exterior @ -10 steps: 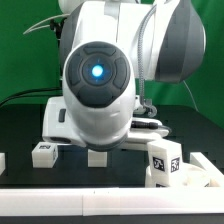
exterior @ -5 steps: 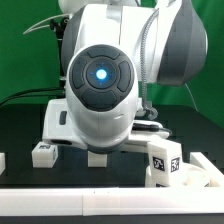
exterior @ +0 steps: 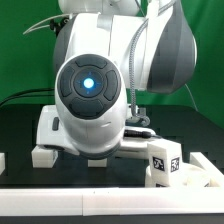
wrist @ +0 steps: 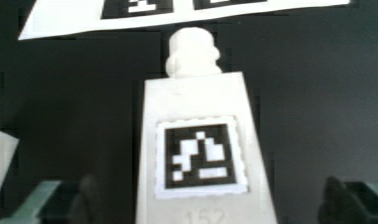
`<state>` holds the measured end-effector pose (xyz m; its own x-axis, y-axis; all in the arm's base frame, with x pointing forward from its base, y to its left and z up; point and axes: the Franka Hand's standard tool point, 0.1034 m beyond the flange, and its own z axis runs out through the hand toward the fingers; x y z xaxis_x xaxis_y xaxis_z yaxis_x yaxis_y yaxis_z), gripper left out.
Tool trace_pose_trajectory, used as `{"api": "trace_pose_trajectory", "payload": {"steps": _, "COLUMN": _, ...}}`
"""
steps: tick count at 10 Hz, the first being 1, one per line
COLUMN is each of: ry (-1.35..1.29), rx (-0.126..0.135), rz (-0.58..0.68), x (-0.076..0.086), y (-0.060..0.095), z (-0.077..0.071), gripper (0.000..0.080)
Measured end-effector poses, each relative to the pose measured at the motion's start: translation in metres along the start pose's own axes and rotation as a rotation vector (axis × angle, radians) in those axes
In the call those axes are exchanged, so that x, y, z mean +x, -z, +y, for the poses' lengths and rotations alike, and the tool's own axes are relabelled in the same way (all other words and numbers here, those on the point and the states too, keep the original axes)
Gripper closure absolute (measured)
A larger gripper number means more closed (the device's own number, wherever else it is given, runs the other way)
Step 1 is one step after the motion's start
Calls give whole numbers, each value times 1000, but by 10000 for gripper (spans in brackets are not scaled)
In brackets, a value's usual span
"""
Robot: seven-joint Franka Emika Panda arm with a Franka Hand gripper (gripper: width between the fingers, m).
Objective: Assemble stool
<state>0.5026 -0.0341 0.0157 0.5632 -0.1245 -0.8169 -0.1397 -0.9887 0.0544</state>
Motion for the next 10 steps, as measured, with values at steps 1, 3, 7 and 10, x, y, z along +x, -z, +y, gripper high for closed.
{"api": "trace_pose_trajectory", "payload": {"steps": 1, "ry": 0, "rx": 0, "rz": 0, "x": 0, "y": 0, "z": 0, "gripper": 285}}
{"api": "trace_pose_trajectory", "payload": {"steps": 3, "ry": 0, "rx": 0, "rz": -1, "x": 0, "y": 0, "z": 0, "gripper": 462}}
{"api": "trace_pose_trajectory", "payload": {"steps": 7, "ry": 0, "rx": 0, "rz": -1, "x": 0, "y": 0, "z": 0, "gripper": 462}}
{"api": "trace_pose_trajectory", "payload": {"steps": 10, "ry": 9, "rx": 11, "rz": 54, "x": -27, "y": 47, "z": -6, "gripper": 462}}
